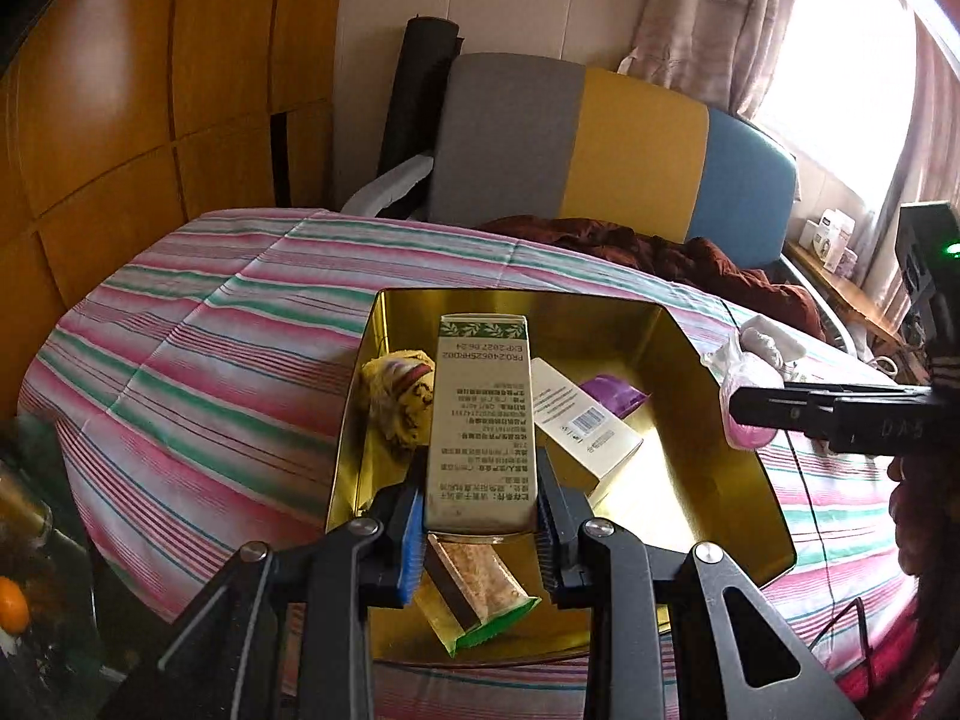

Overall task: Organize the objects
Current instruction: 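Carry the green box and pink roller to the gold tray and release both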

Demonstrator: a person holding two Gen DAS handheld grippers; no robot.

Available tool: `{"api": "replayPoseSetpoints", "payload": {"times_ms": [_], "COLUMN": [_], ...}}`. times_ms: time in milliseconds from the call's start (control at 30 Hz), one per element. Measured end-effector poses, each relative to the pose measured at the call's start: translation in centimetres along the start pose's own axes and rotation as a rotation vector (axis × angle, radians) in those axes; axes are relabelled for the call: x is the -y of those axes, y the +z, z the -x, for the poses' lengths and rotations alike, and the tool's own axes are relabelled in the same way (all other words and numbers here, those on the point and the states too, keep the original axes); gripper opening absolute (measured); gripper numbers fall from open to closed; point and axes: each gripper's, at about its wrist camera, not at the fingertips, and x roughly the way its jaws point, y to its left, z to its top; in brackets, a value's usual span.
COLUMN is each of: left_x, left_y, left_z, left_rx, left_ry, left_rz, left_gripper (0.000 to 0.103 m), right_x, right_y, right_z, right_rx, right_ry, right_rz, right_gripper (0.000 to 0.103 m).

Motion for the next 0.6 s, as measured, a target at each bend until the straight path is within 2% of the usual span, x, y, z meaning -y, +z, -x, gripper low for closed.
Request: {"api": "replayPoseSetpoints", "payload": {"times_ms": [333,567,600], "left_x": [0.2,0.5,0.5], "left_y": [-0.1,0.3,0.4], "left_z": [-0.9,-2.0,-2.1], "left_rx": [-0.023,-0.035,-0.037], "left_ry": [0.005,0.019,0.023], "left_rz": [-0.001,0.001,-0.001], "left_gripper": [0.031,0.031,0.035], "right_x": [0.8,1.8,2.0], "right_y": [1.8,5.4,5.8], "right_z": [-1.0,-3.2,-3.4], "right_rx": [0.006,0.024,0.027], "right_ry": [-0.023,-0.052,-0.059], "right_rz": [-0.02,-0.046,-0.051], "right_gripper": [0.07,0.071,0.071]}}
